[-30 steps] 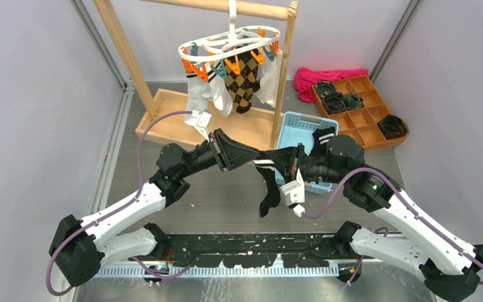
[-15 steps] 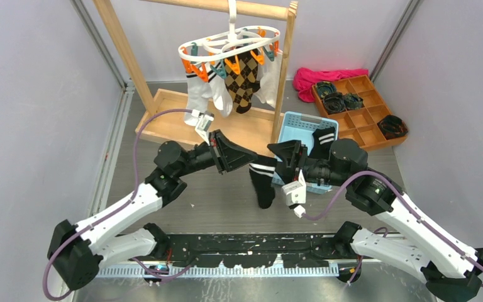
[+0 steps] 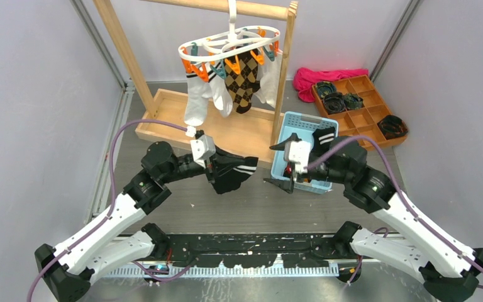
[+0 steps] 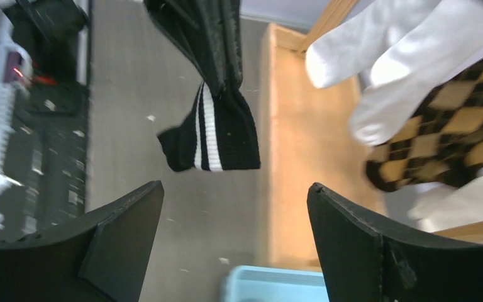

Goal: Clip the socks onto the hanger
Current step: Pick up the sock from the bin.

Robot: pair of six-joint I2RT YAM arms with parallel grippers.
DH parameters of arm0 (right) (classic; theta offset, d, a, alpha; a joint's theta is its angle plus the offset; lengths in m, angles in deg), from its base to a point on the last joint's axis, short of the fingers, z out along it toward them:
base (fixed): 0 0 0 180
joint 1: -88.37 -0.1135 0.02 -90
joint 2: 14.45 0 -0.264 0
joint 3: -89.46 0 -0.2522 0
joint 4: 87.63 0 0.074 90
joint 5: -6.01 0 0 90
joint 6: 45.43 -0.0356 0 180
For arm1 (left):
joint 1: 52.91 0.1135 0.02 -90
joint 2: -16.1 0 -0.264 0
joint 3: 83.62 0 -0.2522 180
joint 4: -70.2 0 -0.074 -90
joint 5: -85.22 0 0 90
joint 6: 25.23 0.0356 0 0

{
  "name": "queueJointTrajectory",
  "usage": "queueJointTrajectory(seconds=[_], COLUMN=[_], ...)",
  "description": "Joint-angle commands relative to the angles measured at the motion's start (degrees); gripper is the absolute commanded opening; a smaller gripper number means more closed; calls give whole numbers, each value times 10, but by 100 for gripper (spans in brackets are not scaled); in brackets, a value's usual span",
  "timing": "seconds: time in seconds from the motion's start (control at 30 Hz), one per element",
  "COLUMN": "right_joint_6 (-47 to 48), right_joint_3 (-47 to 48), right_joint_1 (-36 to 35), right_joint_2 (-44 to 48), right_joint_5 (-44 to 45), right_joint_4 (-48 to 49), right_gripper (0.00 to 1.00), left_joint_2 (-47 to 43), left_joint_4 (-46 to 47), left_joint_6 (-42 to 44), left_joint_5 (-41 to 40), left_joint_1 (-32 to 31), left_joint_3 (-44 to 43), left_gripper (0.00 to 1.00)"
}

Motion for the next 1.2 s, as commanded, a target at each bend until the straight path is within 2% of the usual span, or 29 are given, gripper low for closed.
queueJointTrajectory(seconds=[0.0,0.13,0.37,0.57,1.03,1.17], right_joint_6=[-289,-357,-391,-370,-305,-298], right_joint_3=[8,6,6,-5,14,22], right_joint_1=[12,27,44,43,65,65], right_joint_2=[-31,-65,-91,-91,-103,-103], right_joint_5=[-45,-51,-91,-134,-146,-168], right_joint_4=[114,171,206,189,166,156], right_gripper=[90,89,80,78,80,71], left_joint_2=[-4,7,14,16,13,13], left_joint_4=[-18,11,52,93,142,145], left_joint_6=[102,98,79,60,5,5], left_joint_5=[13,18,30,44,81,81], left_joint_1=[1,1,1,1,1,1], left_joint_3=[-29,-29,-28,-23,-26,-25], left_gripper=[0,0,0,0,0,0])
